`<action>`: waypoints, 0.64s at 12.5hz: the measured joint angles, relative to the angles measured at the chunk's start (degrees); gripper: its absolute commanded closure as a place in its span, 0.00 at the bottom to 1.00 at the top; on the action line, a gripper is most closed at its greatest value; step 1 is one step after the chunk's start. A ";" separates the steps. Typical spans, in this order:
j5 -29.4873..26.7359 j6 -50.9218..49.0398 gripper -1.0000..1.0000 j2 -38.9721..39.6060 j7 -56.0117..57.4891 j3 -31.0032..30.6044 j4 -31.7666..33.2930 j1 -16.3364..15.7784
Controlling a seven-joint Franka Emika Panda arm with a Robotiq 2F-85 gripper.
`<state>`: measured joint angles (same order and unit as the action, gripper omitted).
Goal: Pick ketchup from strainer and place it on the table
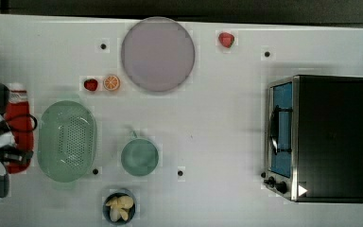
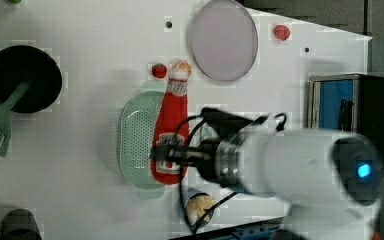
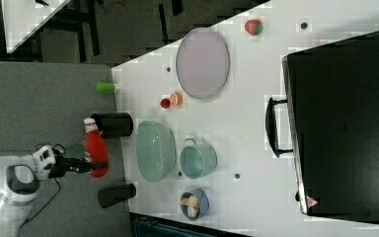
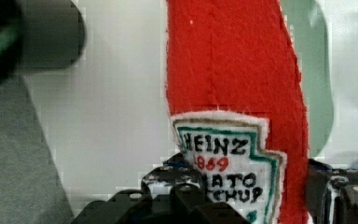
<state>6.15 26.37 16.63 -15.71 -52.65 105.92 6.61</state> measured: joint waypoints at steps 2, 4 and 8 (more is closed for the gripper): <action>-0.16 -5.12 0.40 0.00 1.05 1.59 -4.53 1.67; -0.43 -7.48 0.40 0.07 2.18 5.18 -6.94 3.53; -0.07 -7.48 0.40 1.38 8.30 12.65 -8.73 9.77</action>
<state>6.08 18.88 18.02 -7.41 -40.01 97.19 16.38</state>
